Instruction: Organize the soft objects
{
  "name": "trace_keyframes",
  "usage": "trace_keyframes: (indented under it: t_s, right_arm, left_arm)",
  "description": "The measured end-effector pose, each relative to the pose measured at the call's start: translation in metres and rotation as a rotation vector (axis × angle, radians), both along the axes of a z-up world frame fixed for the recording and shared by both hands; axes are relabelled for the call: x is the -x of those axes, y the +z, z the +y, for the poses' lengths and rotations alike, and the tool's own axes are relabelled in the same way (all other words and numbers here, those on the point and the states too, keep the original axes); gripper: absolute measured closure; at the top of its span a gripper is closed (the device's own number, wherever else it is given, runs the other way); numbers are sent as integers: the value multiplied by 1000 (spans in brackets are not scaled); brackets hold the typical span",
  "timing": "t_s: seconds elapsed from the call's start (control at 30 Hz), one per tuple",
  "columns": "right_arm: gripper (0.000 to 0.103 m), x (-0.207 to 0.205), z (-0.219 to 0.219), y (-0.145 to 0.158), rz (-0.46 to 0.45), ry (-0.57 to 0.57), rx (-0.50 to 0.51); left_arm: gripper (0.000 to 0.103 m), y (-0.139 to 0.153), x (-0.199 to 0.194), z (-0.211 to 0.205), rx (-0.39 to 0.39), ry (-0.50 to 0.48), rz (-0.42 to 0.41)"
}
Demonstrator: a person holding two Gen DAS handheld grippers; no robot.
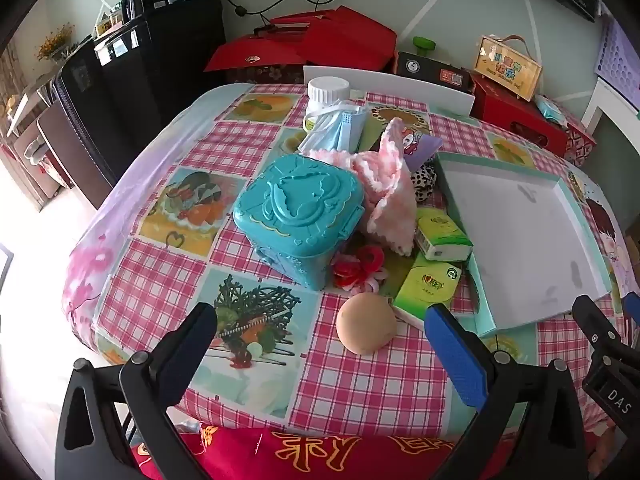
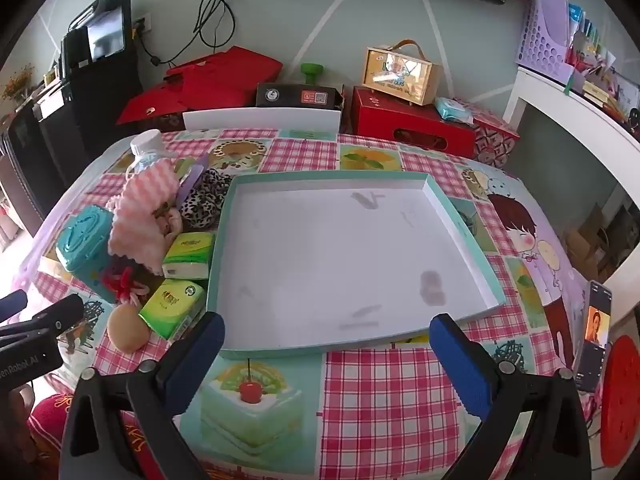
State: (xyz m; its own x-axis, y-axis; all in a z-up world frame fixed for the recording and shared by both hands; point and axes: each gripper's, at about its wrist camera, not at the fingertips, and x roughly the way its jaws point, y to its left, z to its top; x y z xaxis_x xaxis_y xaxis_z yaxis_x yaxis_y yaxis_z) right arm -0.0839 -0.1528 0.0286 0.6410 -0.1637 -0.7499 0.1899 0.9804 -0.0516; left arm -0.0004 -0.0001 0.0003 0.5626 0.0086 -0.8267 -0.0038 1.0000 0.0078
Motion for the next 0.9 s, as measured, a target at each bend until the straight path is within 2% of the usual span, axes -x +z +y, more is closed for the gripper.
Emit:
trace_keyframes:
  t_s: [0.2, 0.5, 0.9]
  right_arm:
    - [0, -2, 3, -2, -7, -3, -1]
    - [0, -2, -1, -4, 12, -11, -3]
    - [0, -4, -11, -10, 35, -41, -63]
  left_arm:
    - [0, 2, 4, -3, -34, 16, -27]
    - [0, 13, 2, 5, -18, 28, -38]
    - [0, 13, 2, 3, -44, 47, -51]
